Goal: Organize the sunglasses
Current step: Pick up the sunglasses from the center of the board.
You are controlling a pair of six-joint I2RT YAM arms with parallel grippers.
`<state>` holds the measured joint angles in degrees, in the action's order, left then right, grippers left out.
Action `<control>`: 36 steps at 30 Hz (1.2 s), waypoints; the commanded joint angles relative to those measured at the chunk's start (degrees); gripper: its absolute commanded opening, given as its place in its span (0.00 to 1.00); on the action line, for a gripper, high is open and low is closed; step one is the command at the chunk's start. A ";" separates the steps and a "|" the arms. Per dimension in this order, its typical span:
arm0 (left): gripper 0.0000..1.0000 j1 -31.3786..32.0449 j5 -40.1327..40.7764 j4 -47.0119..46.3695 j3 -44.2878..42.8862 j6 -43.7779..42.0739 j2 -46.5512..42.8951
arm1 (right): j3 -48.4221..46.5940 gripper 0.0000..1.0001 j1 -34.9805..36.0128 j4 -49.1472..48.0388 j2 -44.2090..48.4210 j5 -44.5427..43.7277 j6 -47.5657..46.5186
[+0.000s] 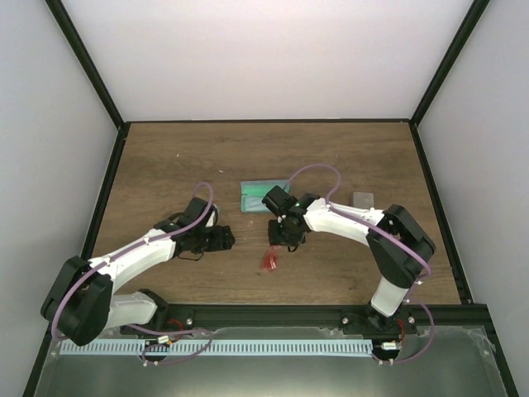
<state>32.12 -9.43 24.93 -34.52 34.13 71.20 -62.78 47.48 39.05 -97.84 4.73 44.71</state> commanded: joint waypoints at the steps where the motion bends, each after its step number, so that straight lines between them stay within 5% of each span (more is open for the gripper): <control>1: 0.79 -0.41 -0.85 -1.20 0.21 -0.76 0.17 | 0.25 0.36 1.90 1.29 1.03 -1.22 0.55; 7: 0.79 -0.48 -0.68 -0.91 0.83 -0.34 -0.42 | -1.46 0.05 3.54 1.22 -0.19 -0.85 0.44; 11: 0.79 -0.48 -0.46 -0.58 1.27 -0.21 -0.83 | -1.24 0.02 3.69 0.94 -0.43 -0.47 0.41; 16: 0.79 -0.48 -0.52 -0.49 2.08 0.10 -1.17 | -0.33 0.05 3.76 0.16 0.67 0.05 0.81; 19: 0.79 -0.48 -0.59 -0.62 2.41 0.28 -1.28 | -0.13 0.22 3.75 -0.08 1.34 0.44 1.04; 24: 0.79 -0.48 -0.04 -0.33 2.62 0.64 -1.64 | 0.73 0.34 4.93 -0.14 1.41 0.80 2.33; 36: 0.79 -0.48 -0.09 1.69 2.79 -0.47 -2.91 | -0.25 0.28 6.45 -0.48 -2.38 0.28 3.84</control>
<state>31.86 -9.58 25.65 -32.38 34.33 69.67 -62.08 53.63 38.87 -99.11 5.58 47.53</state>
